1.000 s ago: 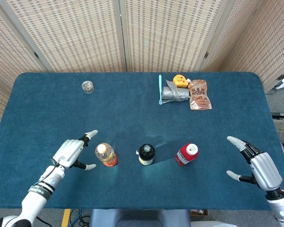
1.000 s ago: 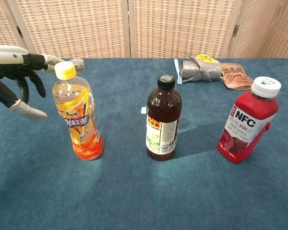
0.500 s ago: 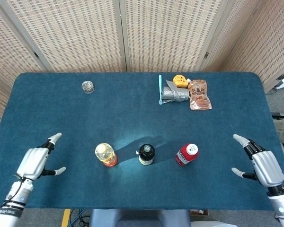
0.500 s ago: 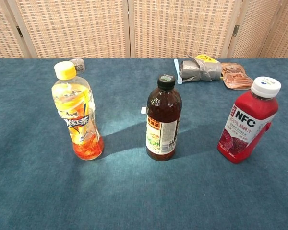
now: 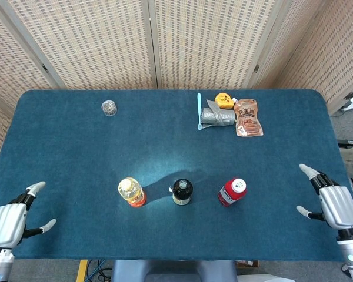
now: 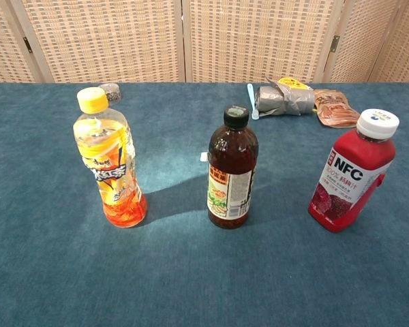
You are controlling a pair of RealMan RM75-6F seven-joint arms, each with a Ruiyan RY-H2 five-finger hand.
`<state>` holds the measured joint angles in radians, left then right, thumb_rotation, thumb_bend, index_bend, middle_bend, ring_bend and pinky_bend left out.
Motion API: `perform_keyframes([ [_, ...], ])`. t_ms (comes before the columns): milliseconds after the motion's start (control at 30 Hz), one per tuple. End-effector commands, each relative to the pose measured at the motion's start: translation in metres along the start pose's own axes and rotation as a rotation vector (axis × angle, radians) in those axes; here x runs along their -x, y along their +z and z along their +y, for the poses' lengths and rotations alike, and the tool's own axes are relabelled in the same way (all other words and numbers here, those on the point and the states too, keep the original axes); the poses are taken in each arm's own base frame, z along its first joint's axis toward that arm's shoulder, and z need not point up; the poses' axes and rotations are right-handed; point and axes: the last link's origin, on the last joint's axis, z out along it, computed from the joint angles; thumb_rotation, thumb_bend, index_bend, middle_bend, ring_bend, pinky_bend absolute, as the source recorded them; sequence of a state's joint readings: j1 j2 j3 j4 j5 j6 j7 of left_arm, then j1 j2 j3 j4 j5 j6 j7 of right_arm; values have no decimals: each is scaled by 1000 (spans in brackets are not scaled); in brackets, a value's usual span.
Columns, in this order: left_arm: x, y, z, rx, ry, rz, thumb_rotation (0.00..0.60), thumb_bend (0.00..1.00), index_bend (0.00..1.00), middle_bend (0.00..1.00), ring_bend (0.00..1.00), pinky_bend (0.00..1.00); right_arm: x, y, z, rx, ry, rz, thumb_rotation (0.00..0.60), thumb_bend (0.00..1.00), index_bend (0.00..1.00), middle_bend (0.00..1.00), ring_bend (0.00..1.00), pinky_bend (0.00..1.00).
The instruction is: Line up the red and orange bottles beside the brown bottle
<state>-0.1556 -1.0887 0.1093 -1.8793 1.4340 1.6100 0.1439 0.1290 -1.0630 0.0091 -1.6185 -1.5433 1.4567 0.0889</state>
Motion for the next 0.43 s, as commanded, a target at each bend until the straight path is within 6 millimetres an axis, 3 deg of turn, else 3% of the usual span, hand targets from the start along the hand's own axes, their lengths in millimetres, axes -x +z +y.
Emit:
perform_keyframes([
  [33,2,-14,-8,-6,25,0,600,93,178,228,308,427,-1,-1,1,6,-1,3,600,0,122,200,189,427],
  [433,13,-20,-4,54,93,-49,600,93,198,254,308,427,-5,-2,5,18,8,27,600,0,122,201,189,427],
])
